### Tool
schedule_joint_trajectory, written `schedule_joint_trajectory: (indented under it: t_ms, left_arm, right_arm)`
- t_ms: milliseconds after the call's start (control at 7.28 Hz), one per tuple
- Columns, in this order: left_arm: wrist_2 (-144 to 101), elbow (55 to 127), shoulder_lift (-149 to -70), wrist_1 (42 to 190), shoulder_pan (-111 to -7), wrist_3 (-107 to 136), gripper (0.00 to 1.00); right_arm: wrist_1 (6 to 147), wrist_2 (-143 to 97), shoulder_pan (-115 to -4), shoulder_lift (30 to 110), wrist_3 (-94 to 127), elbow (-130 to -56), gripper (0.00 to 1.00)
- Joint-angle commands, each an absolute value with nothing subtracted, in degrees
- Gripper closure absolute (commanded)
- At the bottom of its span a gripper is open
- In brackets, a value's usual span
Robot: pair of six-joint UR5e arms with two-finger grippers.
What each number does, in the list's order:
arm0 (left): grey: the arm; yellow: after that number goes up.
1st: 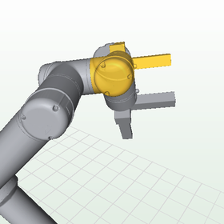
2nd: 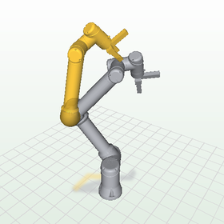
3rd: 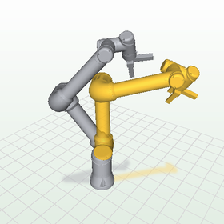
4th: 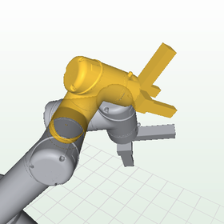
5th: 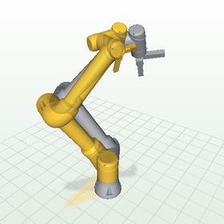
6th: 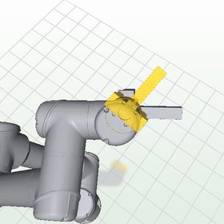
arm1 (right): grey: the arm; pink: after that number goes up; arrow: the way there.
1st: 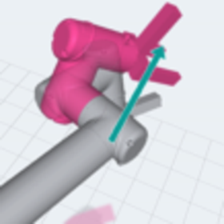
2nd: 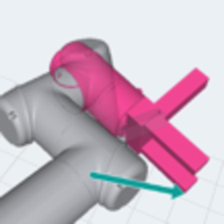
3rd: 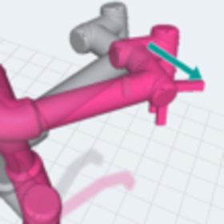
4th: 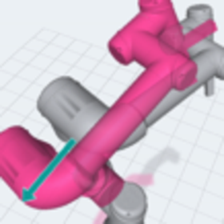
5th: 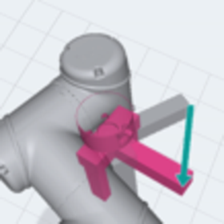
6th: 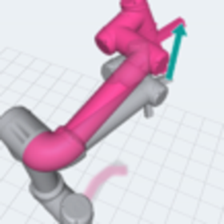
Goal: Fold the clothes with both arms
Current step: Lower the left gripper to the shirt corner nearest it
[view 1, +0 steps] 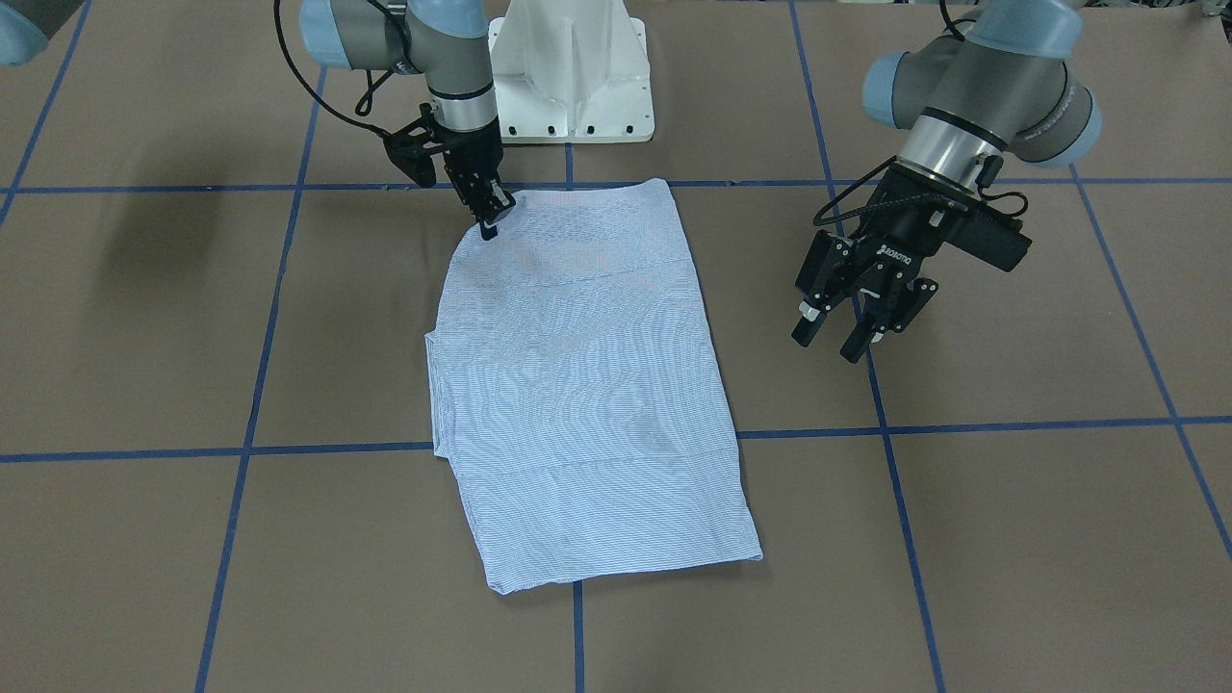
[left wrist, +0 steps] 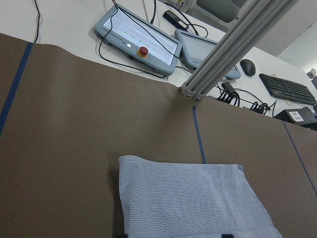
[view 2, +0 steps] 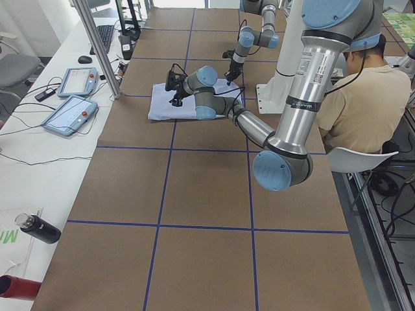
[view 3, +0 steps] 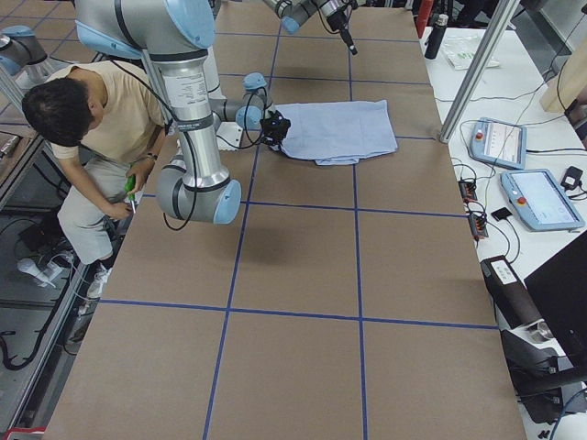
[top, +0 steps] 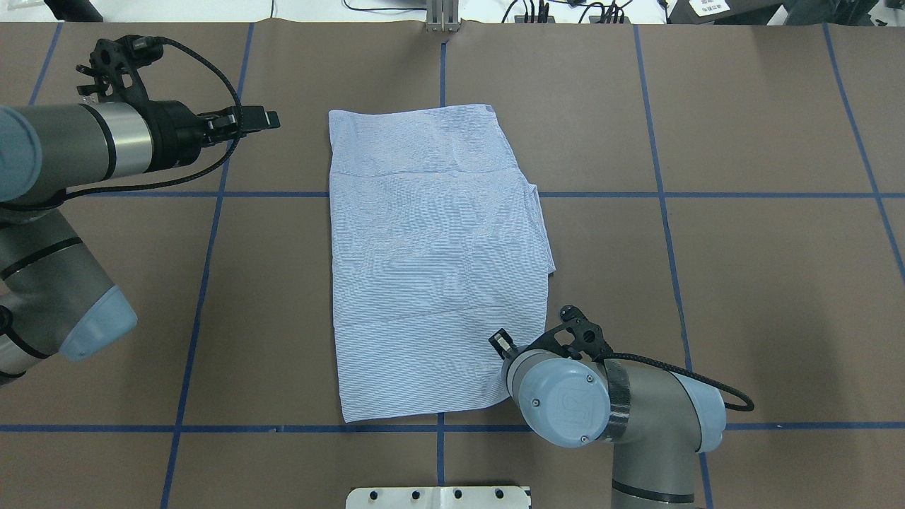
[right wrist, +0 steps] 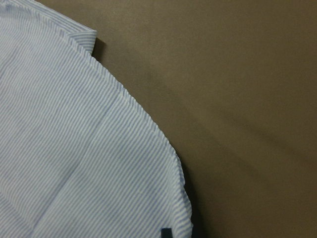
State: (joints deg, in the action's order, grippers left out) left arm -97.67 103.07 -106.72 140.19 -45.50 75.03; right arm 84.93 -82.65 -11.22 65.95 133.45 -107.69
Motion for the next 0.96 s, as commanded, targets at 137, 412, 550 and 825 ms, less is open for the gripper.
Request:
schedule_joint_trajectory:
  t_ms: [137,412,550,825]
  left_arm:
    - [-98.2,104.1,-107.0,140.4,-44.7,90.2,0.28]
    - [-96.6,107.1,-105.7,140.6,-39.2,101.6,0.27]
    - [-90.9,110.2,-103.3,140.5,-33.1,104.0,0.27]
    - [-83.1,115.4,-93.4,140.4,-21.1,110.4,0.27]
  right_arm:
    - [85.0,-83.0,-11.3,66.6,133.9,-109.9,1.0]
    - [85.6,-82.4,-9.3,67.0,134.4,-112.0,1.0]
    - [85.9,-82.4,-8.8,67.8,134.5,-113.2,1.0]
    - [85.9,-82.3,-8.3,70.0,134.6,-115.0,1.0]
